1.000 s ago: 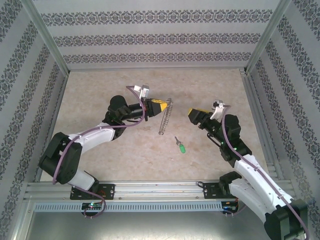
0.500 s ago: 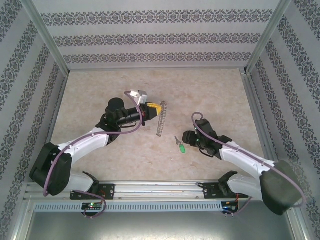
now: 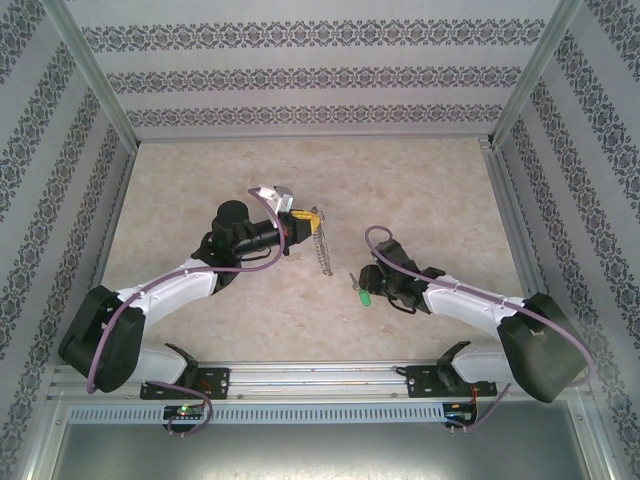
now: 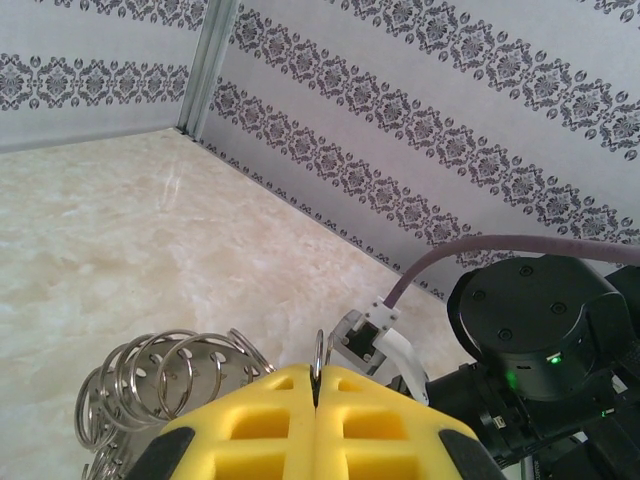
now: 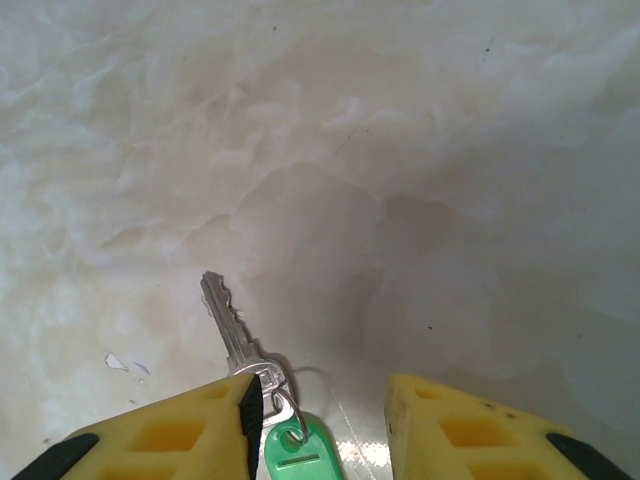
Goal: Put the keys on the keyring
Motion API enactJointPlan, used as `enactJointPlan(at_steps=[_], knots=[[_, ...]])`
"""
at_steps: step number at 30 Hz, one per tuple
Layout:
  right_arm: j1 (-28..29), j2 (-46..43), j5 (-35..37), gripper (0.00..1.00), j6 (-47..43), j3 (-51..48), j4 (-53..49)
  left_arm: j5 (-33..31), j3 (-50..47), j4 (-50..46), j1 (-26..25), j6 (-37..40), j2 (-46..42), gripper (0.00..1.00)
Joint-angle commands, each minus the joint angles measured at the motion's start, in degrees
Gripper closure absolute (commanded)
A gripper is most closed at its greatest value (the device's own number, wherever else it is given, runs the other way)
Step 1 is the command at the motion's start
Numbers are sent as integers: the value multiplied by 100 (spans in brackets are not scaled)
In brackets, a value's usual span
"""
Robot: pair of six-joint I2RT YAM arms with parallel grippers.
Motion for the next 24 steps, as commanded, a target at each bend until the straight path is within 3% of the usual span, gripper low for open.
enactJointPlan(at_steps=[1,24], knots=[[61,72,-189,62,-78,-125,332,47,-8,307,34,54,-136,100],[193,392,-376,75,-105,-267,631,156,85,347,39,-82,-187,100]])
